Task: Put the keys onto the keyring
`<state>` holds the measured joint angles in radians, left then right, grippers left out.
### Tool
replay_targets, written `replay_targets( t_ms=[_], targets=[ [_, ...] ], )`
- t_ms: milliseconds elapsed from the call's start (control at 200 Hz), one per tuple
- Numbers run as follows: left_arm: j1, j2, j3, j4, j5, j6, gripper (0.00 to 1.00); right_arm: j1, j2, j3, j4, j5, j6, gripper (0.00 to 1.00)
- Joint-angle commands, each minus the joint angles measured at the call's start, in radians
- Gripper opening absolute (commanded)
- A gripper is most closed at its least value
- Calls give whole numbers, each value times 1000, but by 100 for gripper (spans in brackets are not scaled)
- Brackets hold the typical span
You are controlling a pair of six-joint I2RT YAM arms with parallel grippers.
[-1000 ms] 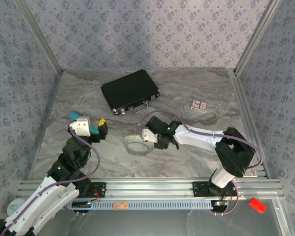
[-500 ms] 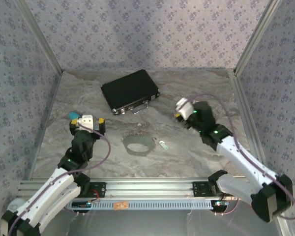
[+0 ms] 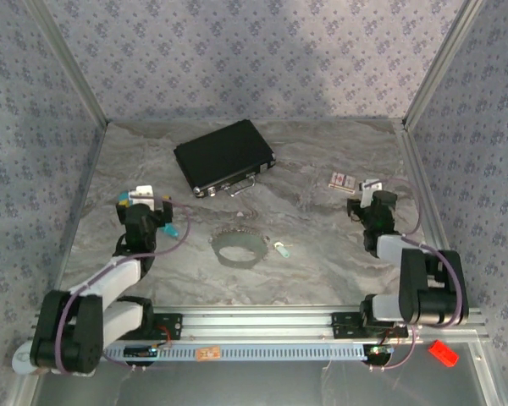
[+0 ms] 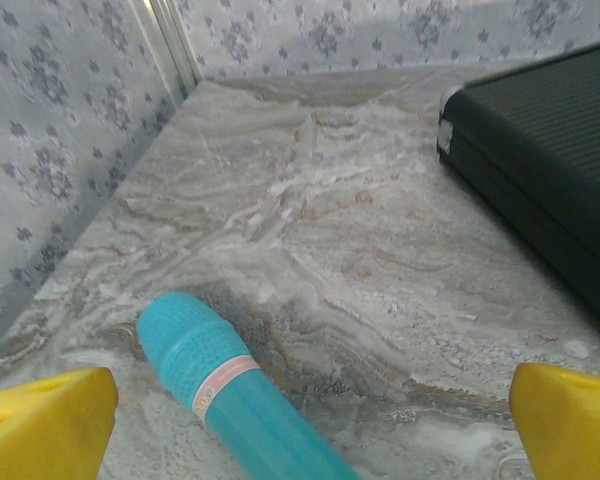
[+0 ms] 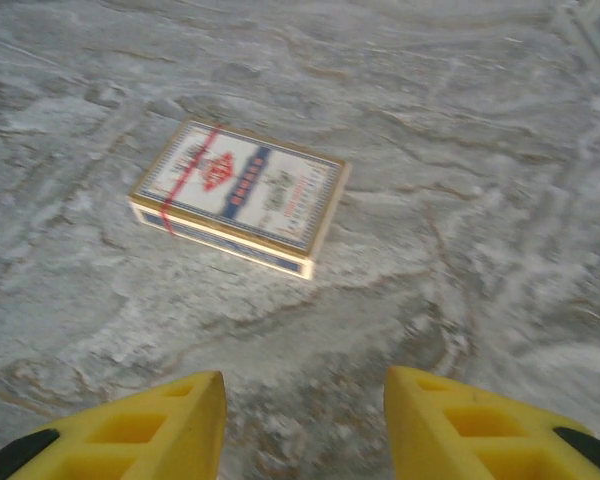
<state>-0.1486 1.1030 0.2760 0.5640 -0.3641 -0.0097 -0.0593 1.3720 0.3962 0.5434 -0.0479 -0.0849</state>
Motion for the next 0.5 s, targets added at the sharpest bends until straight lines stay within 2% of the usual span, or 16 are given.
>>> replay_targets(
  t_ms=[0,80,125,260,495],
  targets=[
    [28,82,-4,185,62,-23,100,2,90,-26,250,-93,19,47],
    [43,137,-1,223,88,-13,100,0,147,-38,323,-117,12,47],
    [56,160,-1,241,117,-12,100,-3,132,-27,272,-127,5,47],
    [86,215,14,275,175,6,100,-14,145,-29,297,-154,15,48],
    [131,451,0,553,233,-4,100,-19,143,-23,284,-162,18,49]
  ],
)
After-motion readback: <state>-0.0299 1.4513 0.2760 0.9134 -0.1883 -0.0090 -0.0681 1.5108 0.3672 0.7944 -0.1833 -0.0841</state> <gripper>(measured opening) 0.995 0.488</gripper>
